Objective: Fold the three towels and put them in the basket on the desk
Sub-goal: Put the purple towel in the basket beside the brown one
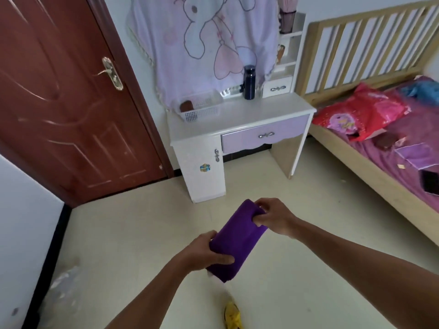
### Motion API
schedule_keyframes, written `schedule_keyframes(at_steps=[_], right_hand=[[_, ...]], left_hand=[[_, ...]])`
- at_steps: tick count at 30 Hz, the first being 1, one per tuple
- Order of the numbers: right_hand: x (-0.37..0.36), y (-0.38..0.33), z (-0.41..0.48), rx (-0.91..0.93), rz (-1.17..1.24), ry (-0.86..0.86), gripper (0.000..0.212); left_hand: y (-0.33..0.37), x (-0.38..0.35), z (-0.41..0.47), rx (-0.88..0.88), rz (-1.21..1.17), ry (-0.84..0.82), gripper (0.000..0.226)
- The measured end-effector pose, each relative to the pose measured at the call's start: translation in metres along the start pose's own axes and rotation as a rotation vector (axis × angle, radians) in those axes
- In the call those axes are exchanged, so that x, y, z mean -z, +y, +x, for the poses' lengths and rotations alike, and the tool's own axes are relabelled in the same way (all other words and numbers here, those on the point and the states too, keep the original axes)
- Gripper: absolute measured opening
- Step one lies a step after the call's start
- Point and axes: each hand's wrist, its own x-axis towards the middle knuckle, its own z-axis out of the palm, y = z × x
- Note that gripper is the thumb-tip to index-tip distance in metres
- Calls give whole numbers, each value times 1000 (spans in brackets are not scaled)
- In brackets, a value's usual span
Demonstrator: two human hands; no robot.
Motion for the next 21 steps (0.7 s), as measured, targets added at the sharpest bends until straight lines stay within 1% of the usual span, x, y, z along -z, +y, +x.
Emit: schedule_keyframes(at_steps=[2, 4, 8, 11, 13, 17, 21], right_hand=[[17, -24, 40, -38, 107, 39, 23], [37, -48, 86, -79, 246, 67, 17], [76, -78, 163, -141, 463, 85, 23], [100, -89, 220, -166, 608, 77, 24], [113, -94, 259, -168, 683, 66, 26], [138, -100, 344, -155, 762, 105, 25], [176, -115, 446, -122, 739, 104, 24]], left_hand=[[28, 31, 32, -28, -49, -14, 61], [57, 67, 66, -56, -110, -29, 52], [107, 124, 127, -66, -179, -34, 38], [132, 157, 175, -79, -203, -28, 38], [143, 178, 210, -80, -211, -17, 44], [163, 215, 279, -78, -212, 60, 53], [195, 257, 358, -59, -194, 210, 44]])
